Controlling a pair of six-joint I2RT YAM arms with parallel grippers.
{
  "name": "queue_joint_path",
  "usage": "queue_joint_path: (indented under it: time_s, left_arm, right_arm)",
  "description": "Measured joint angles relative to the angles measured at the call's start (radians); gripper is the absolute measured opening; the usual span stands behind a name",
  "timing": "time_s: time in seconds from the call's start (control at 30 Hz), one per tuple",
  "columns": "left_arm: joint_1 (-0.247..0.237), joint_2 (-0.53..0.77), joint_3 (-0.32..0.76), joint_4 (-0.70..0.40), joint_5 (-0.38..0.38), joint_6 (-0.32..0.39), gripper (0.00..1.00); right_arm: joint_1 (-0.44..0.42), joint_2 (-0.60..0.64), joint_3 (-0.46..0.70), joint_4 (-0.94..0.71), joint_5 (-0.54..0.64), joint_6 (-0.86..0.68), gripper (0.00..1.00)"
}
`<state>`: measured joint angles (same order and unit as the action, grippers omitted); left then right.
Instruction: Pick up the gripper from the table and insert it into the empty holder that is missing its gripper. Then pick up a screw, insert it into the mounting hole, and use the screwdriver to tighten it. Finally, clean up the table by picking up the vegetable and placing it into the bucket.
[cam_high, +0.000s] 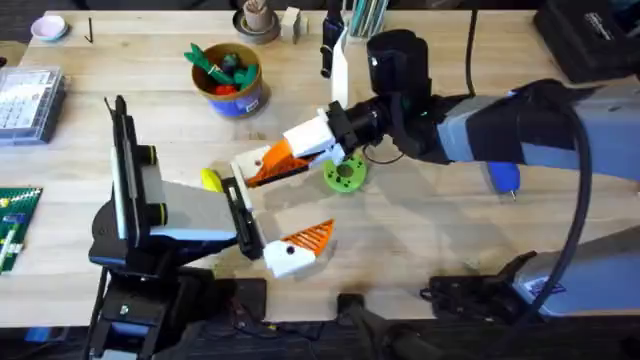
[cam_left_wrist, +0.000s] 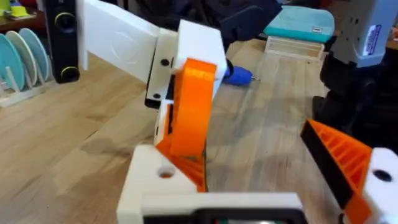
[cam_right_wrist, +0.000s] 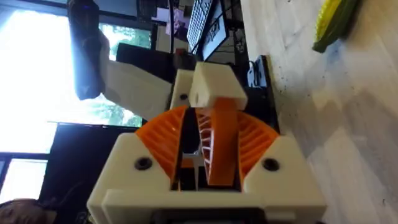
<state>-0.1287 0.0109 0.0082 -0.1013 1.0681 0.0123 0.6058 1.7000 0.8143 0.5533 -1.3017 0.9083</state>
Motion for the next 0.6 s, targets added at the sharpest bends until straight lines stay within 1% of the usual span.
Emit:
queue_joint_path:
  time_s: [0.13,0.33,0.5,0.6]
  left_arm:
    - [0.0,0.0,0.0,-0.001,0.01,0.003,0.993]
    - [-0.004,0.0,0.0,-0.003,0.017,0.006,0.994]
    - [-0.004,0.0,0.0,-0.003,0.022,0.006,0.993]
    - [-0.01,0.0,0.0,-0.006,0.041,0.006,0.993]
  right_arm:
    - [0.001,0.0,0.0,0.0,-0.016,-0.002,0.491]
    - [0.007,0.0,0.0,-0.001,-0.028,-0.008,0.502]
    - [0.009,0.0,0.0,-0.012,-0.035,-0.022,0.548]
    - [0.016,0.0,0.0,-0.041,-0.038,-0.04,0.55]
